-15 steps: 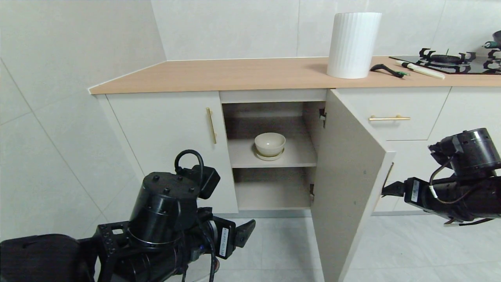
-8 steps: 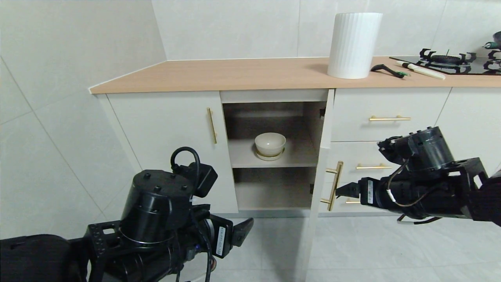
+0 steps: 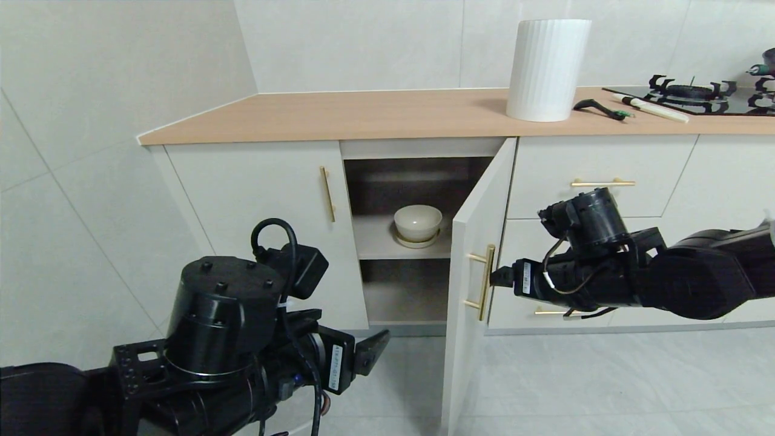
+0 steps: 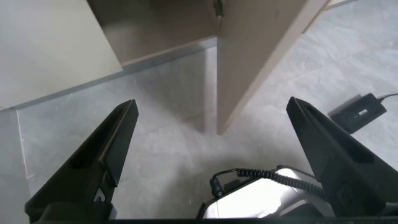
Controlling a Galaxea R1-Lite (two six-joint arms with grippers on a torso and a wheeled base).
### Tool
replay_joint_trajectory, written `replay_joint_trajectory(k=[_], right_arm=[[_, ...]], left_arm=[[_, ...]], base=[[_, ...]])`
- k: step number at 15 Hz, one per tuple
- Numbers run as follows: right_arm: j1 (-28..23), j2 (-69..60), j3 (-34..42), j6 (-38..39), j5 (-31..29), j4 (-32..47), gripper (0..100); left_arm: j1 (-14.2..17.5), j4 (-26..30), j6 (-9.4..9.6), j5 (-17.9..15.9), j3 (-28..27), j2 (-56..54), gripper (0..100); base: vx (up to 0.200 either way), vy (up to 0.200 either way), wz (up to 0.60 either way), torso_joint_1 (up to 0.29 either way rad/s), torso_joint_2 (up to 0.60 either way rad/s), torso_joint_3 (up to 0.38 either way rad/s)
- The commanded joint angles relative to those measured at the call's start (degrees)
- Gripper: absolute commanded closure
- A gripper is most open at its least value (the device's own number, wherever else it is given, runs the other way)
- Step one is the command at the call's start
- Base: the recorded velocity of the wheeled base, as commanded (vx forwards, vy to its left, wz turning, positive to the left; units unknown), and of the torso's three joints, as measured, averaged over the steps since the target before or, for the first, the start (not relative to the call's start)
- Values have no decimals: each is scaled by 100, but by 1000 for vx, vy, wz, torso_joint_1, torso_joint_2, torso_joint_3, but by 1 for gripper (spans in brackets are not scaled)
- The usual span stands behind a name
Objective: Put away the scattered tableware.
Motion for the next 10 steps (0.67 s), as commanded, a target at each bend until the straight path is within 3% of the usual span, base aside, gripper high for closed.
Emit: replay_joint_trajectory(k=[1,7,10], right_arm=[[3,492,-278,8,-4,-263,0],[-14,1151,-304,52,-66,-1607,0],[-14,1292,-322,105,-66,-1669,0]], left_arm=[[21,-3,-3,1,-1,-15,0],[101,-3,102,168,-19,-68,0],[118,-3,120,168,-19,-68,0]], base=[[0,0,0,0,0,0],[0,0,0,0,0,0],[0,0,0,0,0,0]])
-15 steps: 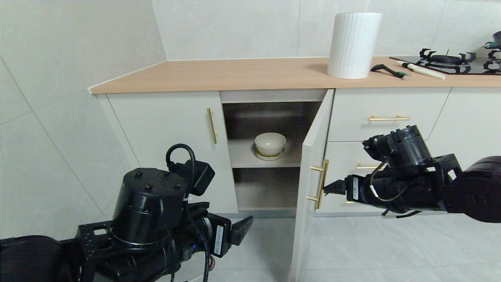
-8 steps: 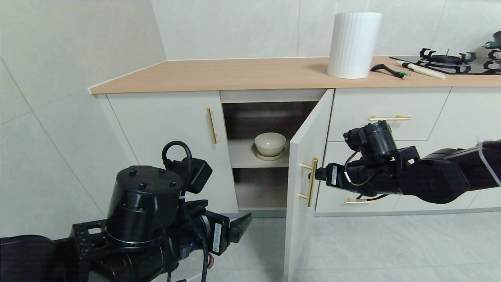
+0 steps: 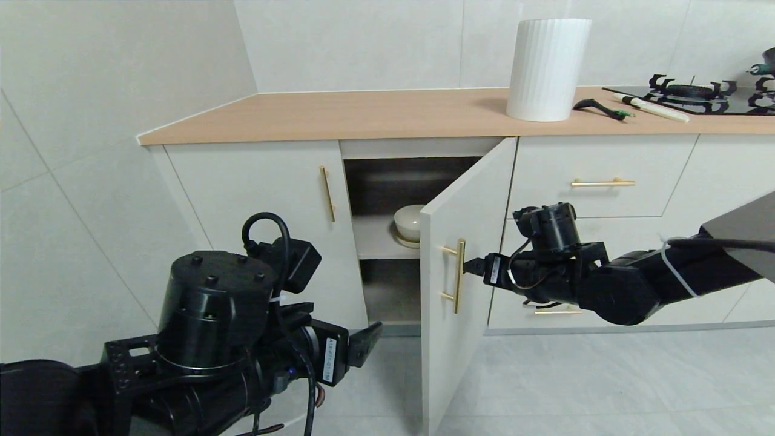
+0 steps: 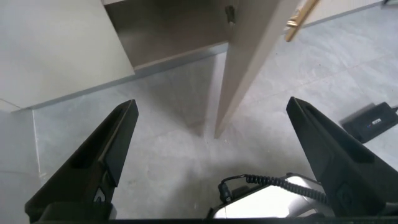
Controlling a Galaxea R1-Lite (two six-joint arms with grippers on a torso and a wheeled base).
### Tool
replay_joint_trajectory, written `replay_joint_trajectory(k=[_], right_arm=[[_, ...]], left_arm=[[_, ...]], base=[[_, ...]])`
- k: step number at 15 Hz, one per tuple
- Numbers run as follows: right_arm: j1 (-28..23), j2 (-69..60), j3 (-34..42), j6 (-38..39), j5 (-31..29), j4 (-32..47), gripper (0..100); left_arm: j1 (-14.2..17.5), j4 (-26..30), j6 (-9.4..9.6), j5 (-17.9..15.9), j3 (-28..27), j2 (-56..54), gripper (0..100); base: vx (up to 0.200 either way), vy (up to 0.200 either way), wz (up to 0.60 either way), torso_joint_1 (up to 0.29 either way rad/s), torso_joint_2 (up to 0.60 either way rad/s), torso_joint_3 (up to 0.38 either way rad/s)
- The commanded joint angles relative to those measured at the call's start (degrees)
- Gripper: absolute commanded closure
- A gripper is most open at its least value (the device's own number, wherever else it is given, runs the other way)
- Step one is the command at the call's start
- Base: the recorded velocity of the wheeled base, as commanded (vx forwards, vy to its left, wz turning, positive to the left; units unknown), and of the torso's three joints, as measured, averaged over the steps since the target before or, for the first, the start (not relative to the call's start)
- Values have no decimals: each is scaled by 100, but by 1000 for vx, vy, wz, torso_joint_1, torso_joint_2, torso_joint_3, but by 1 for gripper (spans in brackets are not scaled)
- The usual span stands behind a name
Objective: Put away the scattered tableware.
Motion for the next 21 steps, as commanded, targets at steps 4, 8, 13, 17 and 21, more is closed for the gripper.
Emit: replay_joint_trajectory(k=[4,8,13,17,21], right_arm=[[19,412,5,57,-65,-546,0],[37,711,-21,163,-346,-1179,0],[37,1335,-909,840,-1093,-1513,0],[-34,1475,-1199,1077,-1234,-1513,0],[-183,1686,-1515,1191,-1348,-1504,0]], left_arm=[[67,-1,70,13,2,-92,0],[67,-1,70,39,2,-154,0],[67,-1,219,136,28,-268,0],[67,-1,219,136,28,-268,0],[67,-1,219,127,28,-242,0]], base=[[200,0,0,0,4,4],[200,0,0,5,1,5],[0,0,0,0,0,0],[0,0,0,0,0,0],[0,0,0,0,0,0]])
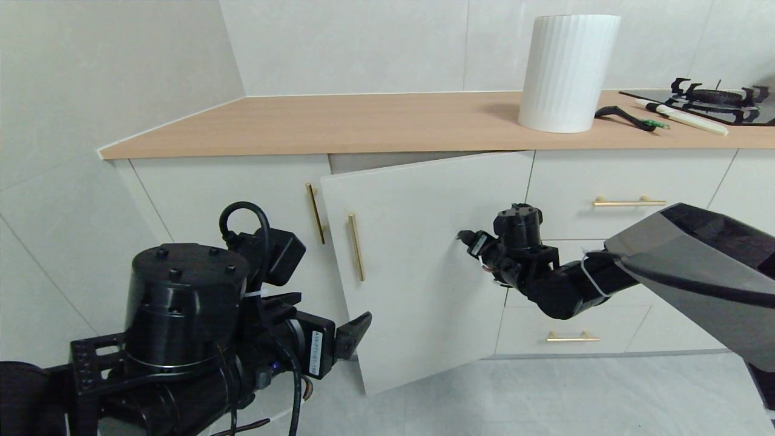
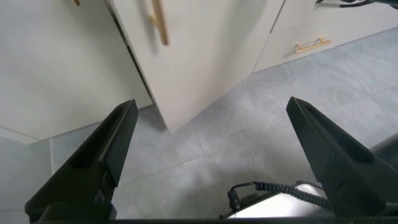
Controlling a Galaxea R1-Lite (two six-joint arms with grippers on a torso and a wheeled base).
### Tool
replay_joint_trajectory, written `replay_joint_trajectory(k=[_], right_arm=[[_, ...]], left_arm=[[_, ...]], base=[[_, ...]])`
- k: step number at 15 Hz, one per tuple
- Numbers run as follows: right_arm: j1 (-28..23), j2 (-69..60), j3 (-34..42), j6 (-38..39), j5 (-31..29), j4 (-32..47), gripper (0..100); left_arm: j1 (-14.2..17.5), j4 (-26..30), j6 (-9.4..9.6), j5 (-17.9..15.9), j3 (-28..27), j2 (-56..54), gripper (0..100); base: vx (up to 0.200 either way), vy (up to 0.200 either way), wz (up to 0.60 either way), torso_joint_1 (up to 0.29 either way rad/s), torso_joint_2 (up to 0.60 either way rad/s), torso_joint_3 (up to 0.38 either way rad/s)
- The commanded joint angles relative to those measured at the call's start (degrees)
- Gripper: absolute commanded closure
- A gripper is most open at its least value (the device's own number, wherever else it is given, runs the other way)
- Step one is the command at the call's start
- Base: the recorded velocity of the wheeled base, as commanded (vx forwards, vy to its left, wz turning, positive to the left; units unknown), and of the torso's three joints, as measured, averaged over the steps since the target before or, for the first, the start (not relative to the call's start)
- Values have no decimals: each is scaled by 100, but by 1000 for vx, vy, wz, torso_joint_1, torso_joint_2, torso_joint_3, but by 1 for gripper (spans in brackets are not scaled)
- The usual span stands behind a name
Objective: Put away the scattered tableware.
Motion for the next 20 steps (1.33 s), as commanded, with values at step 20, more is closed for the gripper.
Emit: replay_joint_trajectory(k=[20], right_arm=[[-512,358,-799,-10,-680,215,0]], left_arm=[[0,-1,-2,3,-10,22,0]], base=[[0,0,0,0,0,0]])
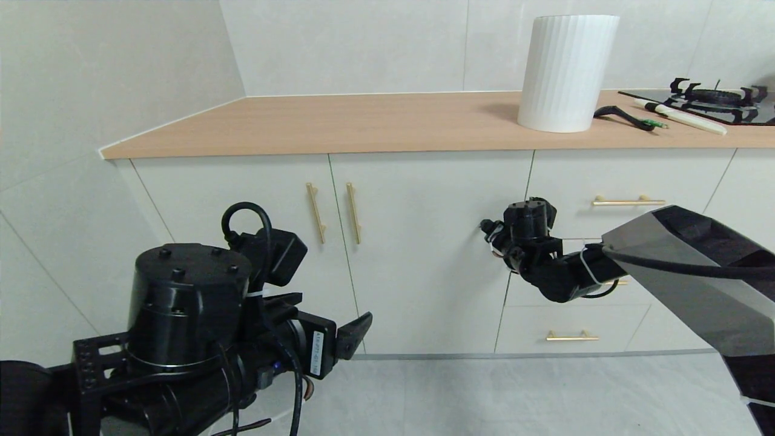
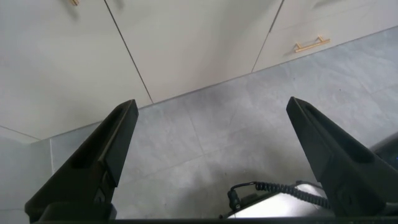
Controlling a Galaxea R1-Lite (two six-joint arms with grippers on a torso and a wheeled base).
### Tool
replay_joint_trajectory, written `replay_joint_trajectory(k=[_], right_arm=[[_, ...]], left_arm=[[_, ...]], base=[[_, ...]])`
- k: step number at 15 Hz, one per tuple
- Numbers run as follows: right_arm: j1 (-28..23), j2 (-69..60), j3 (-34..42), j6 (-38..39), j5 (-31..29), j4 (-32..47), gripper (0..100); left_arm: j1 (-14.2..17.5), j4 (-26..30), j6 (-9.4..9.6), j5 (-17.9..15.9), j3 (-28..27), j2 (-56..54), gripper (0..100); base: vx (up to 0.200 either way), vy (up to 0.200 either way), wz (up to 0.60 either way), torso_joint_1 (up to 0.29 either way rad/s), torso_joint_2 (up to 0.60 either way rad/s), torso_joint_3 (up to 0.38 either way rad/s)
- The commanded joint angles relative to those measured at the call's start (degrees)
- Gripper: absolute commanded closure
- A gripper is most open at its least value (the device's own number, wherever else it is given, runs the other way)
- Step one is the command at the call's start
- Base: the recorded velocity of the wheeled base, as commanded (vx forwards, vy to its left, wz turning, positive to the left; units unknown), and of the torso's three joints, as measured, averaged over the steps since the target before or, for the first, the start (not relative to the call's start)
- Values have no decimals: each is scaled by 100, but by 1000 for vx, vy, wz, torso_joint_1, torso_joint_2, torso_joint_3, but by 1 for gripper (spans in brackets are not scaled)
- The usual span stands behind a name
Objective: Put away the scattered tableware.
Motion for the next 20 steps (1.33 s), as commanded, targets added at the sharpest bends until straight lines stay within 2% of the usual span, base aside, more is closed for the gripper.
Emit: replay_joint_trajectory(k=[1,2,4,5,7,9,10,11,12,13,14,15,17,18,20], right_arm=[[21,-370,314,-15,15,28,0],[83,-897,727,-103,24,37,0],[136,-1970,1527,-296,6,2,0],[127,-2840,2178,-463,6,2,0],[65,-4123,3329,-947,-29,-7,0],[-75,-5512,4586,-1342,-258,-7,0],[-295,-5890,4920,-1474,-258,2,0],[-945,-6637,5605,-1931,-214,-7,0],[-1332,-7155,5939,-2169,-47,2,0],[-1710,-8157,6335,-2388,446,46,0],[-1772,-8588,6458,-2476,639,107,0],[-1798,-9959,6678,-2916,806,916,0],[-1763,-11567,6537,-3346,1061,2612,0],[-1763,-12086,6423,-3364,1245,3280,0],[-1772,-12763,6405,-3408,1333,3974,0]], left_arm=[[-2,-3,-2,3,-1,-21,0],[59,-12,-2,3,-28,-73,0],[358,-223,-2,3,-63,-425,0],[578,-284,-2,12,69,-812,0],[807,-267,7,20,587,-1673,0],[1009,-240,16,12,1396,-2824,0],[1097,-196,25,12,1669,-3211,0],[1448,164,34,3,2099,-3897,0],[1685,445,42,-6,2293,-4283,0],[1773,850,60,-15,2398,-5004,0],[1773,1034,60,-15,2398,-5303,0],[1844,1799,104,-59,2345,-6164,0],[2371,2581,324,-120,2363,-6946,0],[2608,2730,447,-208,2416,-7245,0],[3013,2774,710,-472,2591,-7685,0]], base=[[0,0,0,0,0,0],[0,0,0,0,0,0],[0,0,0,0,0,0],[0,0,0,0,0,0],[0,0,0,0,0,0],[0,0,0,0,0,0],[0,0,0,0,0,0],[0,0,0,0,0,0],[0,0,0,0,0,0],[0,0,0,0,0,0],[0,0,0,0,0,0],[0,0,0,0,0,0],[0,0,0,0,0,0],[0,0,0,0,0,0],[0,0,0,0,0,0]])
